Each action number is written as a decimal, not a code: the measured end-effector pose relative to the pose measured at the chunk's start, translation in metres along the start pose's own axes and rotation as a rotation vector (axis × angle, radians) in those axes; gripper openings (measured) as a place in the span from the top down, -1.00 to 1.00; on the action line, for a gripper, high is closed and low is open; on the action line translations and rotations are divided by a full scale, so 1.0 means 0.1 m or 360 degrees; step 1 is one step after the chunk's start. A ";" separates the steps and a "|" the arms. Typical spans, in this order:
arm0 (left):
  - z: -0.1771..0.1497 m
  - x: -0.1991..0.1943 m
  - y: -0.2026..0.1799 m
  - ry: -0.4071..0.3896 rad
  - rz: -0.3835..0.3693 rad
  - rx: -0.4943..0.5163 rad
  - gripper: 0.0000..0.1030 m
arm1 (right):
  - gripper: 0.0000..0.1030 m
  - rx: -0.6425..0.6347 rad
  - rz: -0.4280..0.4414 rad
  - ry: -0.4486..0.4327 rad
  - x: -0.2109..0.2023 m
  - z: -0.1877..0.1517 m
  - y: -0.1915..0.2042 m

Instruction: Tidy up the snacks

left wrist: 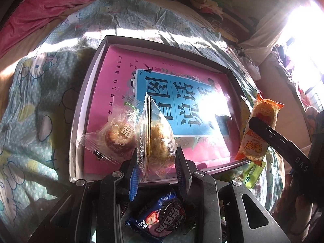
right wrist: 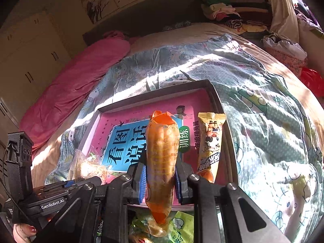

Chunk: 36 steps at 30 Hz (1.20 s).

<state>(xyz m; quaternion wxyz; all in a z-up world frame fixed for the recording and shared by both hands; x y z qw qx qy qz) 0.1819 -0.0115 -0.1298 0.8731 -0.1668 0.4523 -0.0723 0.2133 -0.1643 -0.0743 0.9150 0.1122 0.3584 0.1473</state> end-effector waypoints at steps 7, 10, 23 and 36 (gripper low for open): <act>0.00 0.00 -0.01 0.0009 -0.0001 0.0009 0.37 | 0.55 -0.0004 -0.0002 0.0033 0.07 -0.08 -0.02; 0.00 0.00 -0.01 0.0011 -0.0004 0.0009 0.37 | 0.55 -0.0021 0.0008 0.0053 0.09 -0.12 0.00; 0.00 -0.03 -0.03 0.0017 -0.0023 -0.0010 0.37 | 0.54 -0.0016 0.0024 0.0128 0.13 -0.32 0.04; 0.00 -0.02 -0.05 0.0032 -0.0033 -0.0028 0.37 | 0.51 -0.0029 0.0029 0.0170 0.15 -0.37 0.07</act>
Point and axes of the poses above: each gripper's, at about its wrist camera, not at the fingertips, and x roughly the way its jaws point, y to its left, z to its top, the point moved 10 cm from there along x, roughly the way its jaws point, and after that the axes turned 7 degrees about -y, right-handed, at the moved point
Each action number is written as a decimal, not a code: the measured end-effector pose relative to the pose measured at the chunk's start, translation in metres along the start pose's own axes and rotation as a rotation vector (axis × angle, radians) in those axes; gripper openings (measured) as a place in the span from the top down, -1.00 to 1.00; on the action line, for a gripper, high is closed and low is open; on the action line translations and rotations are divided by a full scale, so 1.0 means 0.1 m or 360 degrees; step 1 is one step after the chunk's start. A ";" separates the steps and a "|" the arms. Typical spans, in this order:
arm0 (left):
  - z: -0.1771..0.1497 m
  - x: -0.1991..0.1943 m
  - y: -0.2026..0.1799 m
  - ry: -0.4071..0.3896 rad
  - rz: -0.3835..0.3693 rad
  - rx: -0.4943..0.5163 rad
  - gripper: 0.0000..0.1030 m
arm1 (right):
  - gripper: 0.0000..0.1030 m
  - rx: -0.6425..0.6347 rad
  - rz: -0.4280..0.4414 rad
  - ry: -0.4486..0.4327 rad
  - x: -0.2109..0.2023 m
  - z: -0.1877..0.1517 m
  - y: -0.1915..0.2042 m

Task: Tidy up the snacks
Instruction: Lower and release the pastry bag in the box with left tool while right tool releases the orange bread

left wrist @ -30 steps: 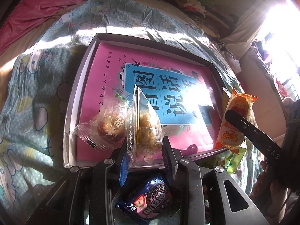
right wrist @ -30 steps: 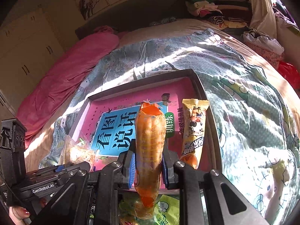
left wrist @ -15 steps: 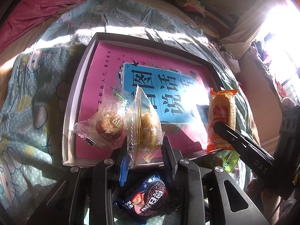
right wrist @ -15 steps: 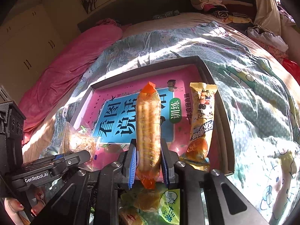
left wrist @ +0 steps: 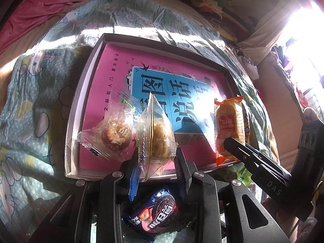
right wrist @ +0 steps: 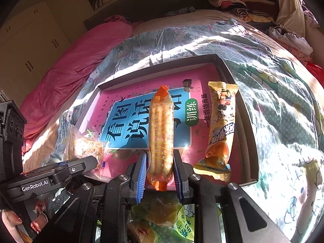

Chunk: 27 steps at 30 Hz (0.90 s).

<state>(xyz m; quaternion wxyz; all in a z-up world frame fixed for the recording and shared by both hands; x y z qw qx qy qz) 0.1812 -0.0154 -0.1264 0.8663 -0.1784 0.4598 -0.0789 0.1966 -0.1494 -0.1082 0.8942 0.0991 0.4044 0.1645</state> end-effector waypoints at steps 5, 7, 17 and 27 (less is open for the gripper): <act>0.00 -0.01 -0.01 0.0002 -0.0001 0.0002 0.36 | 0.46 0.0010 -0.0004 0.0008 -0.01 -0.03 -0.01; 0.00 0.00 -0.01 0.0006 -0.0003 -0.0001 0.33 | 0.45 0.0009 -0.0004 0.0009 -0.02 -0.03 0.00; 0.03 -0.05 0.00 -0.0002 0.0015 0.0001 0.07 | 0.37 -0.0003 -0.0014 0.0006 -0.06 -0.04 0.03; 0.07 -0.13 0.02 -0.0022 0.0033 -0.0010 -0.04 | 0.29 0.0060 -0.0029 -0.0022 -0.15 -0.02 -0.04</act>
Point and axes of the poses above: each gripper's, at about its wrist camera, not at the fingertips, and x roughly the way its jaws point, y to its left, z to its top, the point moved 10 cm from there along x, roughly the way its jaws point, and after that the axes turned 7 degrees about -y, right-handed, at the moved point
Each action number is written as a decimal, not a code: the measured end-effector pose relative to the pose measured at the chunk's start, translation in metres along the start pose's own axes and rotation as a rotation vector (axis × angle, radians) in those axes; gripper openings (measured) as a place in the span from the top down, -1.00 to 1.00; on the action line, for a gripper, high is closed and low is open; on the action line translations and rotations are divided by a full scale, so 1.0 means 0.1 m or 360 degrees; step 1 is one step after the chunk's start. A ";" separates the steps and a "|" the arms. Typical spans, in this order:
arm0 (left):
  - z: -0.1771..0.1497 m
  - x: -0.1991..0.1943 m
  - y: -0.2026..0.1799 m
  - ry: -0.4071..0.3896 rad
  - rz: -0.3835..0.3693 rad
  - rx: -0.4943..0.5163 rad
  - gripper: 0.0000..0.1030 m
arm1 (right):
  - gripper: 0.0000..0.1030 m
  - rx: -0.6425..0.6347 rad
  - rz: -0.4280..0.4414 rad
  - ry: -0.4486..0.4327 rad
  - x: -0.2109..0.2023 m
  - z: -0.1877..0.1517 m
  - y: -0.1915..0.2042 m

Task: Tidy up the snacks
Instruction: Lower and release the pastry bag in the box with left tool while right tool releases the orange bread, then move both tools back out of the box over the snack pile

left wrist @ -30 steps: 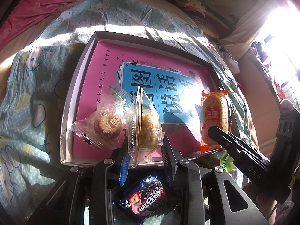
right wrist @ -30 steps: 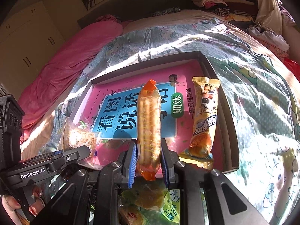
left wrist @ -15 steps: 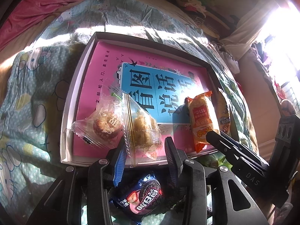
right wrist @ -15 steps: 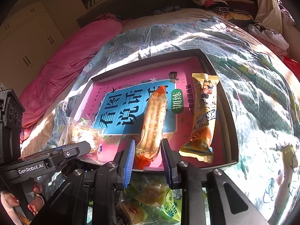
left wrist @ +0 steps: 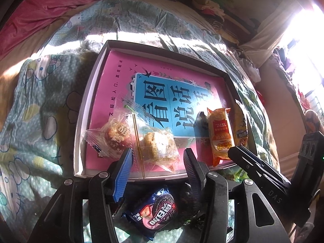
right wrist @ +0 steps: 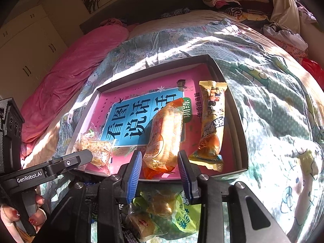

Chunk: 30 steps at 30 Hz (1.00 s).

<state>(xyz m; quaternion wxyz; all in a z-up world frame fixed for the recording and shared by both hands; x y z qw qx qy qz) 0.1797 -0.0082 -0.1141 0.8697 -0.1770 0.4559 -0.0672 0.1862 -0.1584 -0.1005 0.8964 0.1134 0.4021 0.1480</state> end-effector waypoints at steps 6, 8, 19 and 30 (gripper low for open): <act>0.03 -0.06 -0.01 -0.0021 0.0004 0.0009 -0.08 | 0.28 0.0026 -0.0002 -0.0011 -0.05 0.00 -0.03; 0.04 -0.07 -0.01 -0.0026 0.0000 0.0010 -0.10 | 0.28 0.0033 -0.0004 -0.0016 -0.06 0.01 -0.04; -0.01 -0.10 -0.17 -0.0001 -0.0061 0.0034 -0.21 | 0.28 0.0047 0.0005 -0.0051 -0.20 0.04 -0.05; 0.05 -0.22 -0.19 -0.0044 -0.0047 0.0058 -0.37 | 0.18 0.0050 -0.0003 -0.0099 -0.33 0.07 -0.07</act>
Point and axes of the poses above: each gripper's, at about its wrist camera, not at the fingertips, and x roughly the way its jaws point, y to its left, z to its top, the point moved 10 cm from there along x, roughly the way its jaws point, and after that the axes turned 7 degrees about -y, right-handed, at the moved point
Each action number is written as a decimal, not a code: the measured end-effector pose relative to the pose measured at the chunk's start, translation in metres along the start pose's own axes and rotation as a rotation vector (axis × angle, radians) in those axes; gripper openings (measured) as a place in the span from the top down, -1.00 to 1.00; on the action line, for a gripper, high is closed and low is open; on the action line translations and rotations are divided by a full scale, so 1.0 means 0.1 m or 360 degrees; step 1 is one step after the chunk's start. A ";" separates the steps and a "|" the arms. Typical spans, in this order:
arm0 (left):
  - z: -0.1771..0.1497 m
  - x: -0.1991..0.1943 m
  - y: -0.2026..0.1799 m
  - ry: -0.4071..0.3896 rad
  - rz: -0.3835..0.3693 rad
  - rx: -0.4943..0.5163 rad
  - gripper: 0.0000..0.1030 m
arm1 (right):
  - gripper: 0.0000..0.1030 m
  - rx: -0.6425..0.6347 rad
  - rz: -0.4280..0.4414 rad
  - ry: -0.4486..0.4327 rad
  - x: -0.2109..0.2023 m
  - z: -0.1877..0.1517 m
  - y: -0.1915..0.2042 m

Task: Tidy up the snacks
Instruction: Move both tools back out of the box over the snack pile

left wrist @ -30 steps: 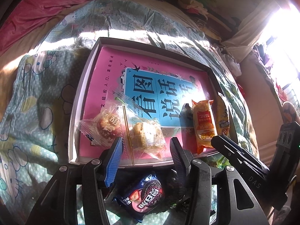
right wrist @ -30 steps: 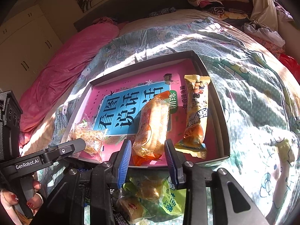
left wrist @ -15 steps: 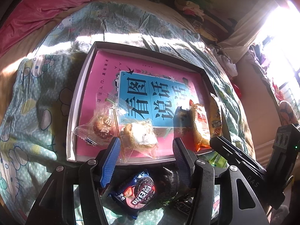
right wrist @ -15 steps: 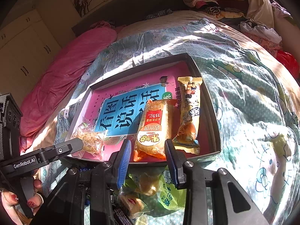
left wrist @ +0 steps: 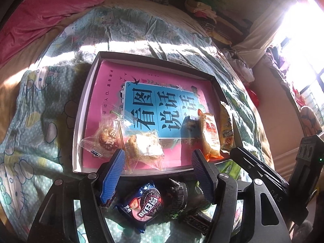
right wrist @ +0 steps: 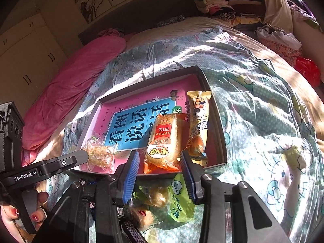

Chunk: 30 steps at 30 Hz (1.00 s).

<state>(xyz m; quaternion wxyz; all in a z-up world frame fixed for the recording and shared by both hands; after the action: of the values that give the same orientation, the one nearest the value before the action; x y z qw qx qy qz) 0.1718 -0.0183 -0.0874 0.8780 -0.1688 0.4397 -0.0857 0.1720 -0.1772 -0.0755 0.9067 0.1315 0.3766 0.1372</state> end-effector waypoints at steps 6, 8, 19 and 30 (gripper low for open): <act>0.01 -0.06 -0.02 -0.0015 0.0000 0.0019 -0.43 | 0.11 -0.0001 -0.0003 -0.0023 -0.04 0.03 0.00; 0.01 -0.07 -0.03 -0.0019 0.0000 0.0024 -0.43 | 0.10 -0.0008 -0.0001 -0.0023 -0.05 0.02 0.02; 0.02 -0.16 0.03 -0.0039 0.0018 0.0011 -0.44 | -0.03 -0.0058 0.0000 -0.0062 -0.14 0.04 0.10; 0.06 -0.28 0.11 -0.0074 0.0031 -0.0026 -0.44 | -0.12 -0.0057 0.0008 -0.0092 -0.23 0.08 0.12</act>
<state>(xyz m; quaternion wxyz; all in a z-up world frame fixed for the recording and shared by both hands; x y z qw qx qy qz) 0.1597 0.0015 -0.0670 0.8874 -0.1735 0.4215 -0.0696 0.1598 -0.1752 -0.0511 0.9191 0.1200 0.3474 0.1423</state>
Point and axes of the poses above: each gripper's, at about its wrist camera, not at the fingertips, and x roughly the way its jaws point, y to its left, z to its top, the point moved 10 cm from there along x, roughly the way its jaws point, and after that the axes turned 7 degrees about -y, right-handed, at the moved point
